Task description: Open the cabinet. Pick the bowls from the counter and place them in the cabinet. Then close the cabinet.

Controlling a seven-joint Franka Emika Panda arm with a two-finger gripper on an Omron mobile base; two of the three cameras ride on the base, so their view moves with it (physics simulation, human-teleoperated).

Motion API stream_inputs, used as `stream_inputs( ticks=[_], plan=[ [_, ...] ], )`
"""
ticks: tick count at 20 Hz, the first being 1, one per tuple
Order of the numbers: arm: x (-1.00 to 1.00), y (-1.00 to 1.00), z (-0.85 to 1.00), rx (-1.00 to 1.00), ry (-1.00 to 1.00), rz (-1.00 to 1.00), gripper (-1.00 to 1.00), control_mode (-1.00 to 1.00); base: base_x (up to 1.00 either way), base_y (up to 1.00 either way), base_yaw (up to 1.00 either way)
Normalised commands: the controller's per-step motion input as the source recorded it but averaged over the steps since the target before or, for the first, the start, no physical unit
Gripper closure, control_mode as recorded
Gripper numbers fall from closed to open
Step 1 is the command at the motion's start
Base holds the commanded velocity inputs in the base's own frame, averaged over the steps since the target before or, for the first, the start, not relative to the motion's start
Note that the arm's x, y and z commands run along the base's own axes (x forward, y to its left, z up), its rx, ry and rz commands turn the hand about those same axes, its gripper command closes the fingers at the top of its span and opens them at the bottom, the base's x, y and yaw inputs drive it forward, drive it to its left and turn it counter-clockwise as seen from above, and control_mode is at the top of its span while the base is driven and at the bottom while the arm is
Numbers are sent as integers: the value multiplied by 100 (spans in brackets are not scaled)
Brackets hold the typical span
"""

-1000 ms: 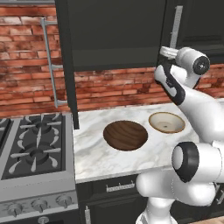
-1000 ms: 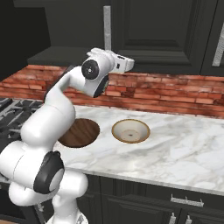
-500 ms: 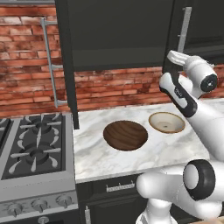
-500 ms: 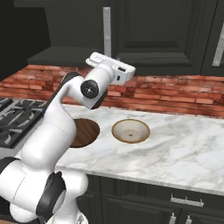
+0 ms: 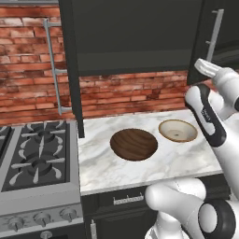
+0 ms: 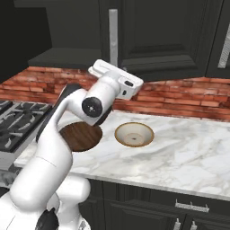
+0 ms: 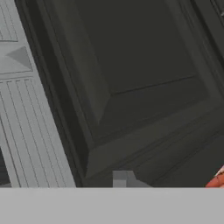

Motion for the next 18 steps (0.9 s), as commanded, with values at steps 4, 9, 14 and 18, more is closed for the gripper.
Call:
stream_inputs(
  ticks=[4,9,14,18],
  plan=[
    [-100,-100,27,19,0,0,100,-100,0,0,0],
    [-100,-100,18,22,0,0,100,-100,0,0,0],
    [-100,-100,3,26,0,0,100,-100,0,0,0],
    [-100,-93,-6,20,-1,0,100,-100,0,0,0]
  ],
)
